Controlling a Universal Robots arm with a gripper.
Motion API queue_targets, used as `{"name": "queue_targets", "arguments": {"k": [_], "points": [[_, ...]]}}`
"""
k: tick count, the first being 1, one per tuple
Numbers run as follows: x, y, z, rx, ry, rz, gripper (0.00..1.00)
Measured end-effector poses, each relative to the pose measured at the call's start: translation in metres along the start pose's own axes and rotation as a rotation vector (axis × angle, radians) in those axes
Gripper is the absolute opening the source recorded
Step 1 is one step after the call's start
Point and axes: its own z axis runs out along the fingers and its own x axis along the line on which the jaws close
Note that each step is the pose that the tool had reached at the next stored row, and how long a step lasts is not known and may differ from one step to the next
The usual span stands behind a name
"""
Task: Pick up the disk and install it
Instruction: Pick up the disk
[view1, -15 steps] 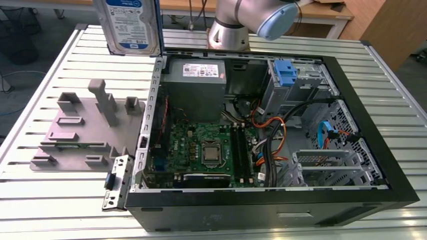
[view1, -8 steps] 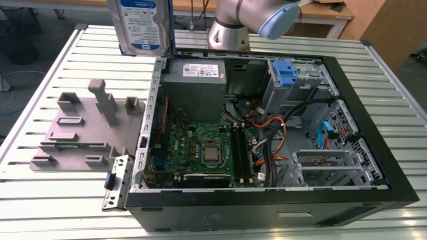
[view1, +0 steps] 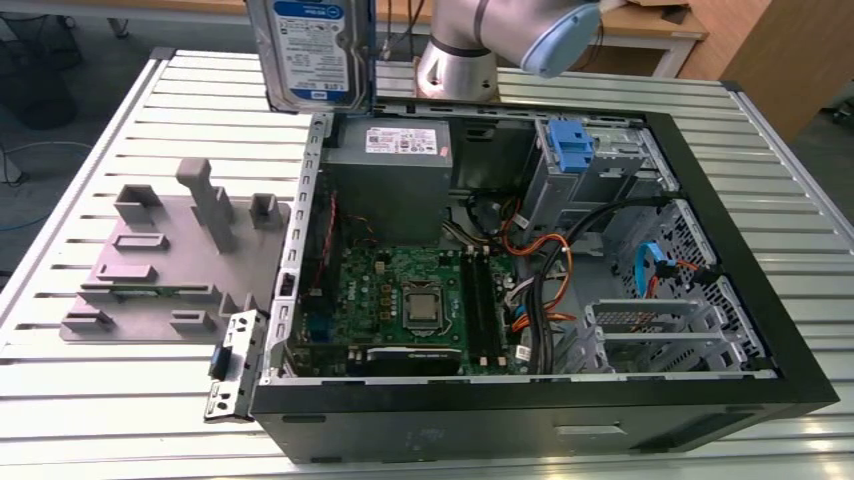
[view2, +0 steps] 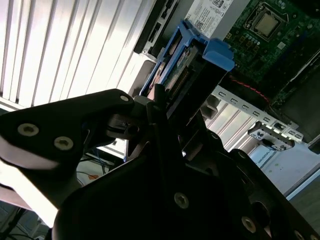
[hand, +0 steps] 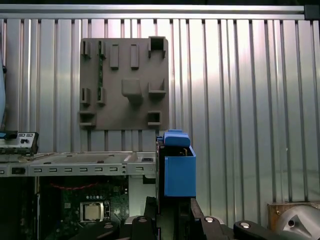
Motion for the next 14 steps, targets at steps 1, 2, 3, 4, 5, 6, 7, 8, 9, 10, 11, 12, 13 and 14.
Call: {"name": "queue_targets", "arguments": {"k": [1, 2, 3, 4, 5, 6, 7, 8, 9, 10, 11, 12, 13, 14], "points": [[-0.0001, -0.0035, 0.0, 0.0, 0.0, 0.0, 0.35], [-0.0002, -0.007, 0.0, 0.0, -0.0001, 0.0, 0.35], [-0.0004, -0.0109, -0.0001, -0.0001, 0.0, 0.0, 0.35], [-0.0005, -0.0146, -0.0002, -0.0002, 0.0, 0.0, 0.35], [-0.0007, -0.0183, -0.0002, -0.0003, 0.0, 0.0, 0.35], [-0.0008, -0.022, -0.0002, -0.0002, -0.0001, 0.0, 0.35], [-0.0009, -0.0256, -0.0003, -0.0003, -0.0001, 0.0, 0.35], [-0.001, -0.0291, -0.0003, -0.0004, 0.0, 0.0, 0.35], [-0.0011, -0.033, -0.0003, -0.0004, -0.0001, 0.0, 0.35], [-0.0013, -0.0368, -0.0004, -0.0005, 0.0, 0.0, 0.35], [-0.0014, -0.0408, -0.0004, -0.0006, 0.0, 0.0, 0.35], [-0.0016, -0.0447, -0.0004, -0.0006, 0.0, 0.0, 0.35], [-0.0017, -0.0487, -0.0004, -0.0007, 0.0, 0.0, 0.35], [-0.0018, -0.0527, -0.0004, -0.0007, -0.0001, 0.0, 0.35]]}}
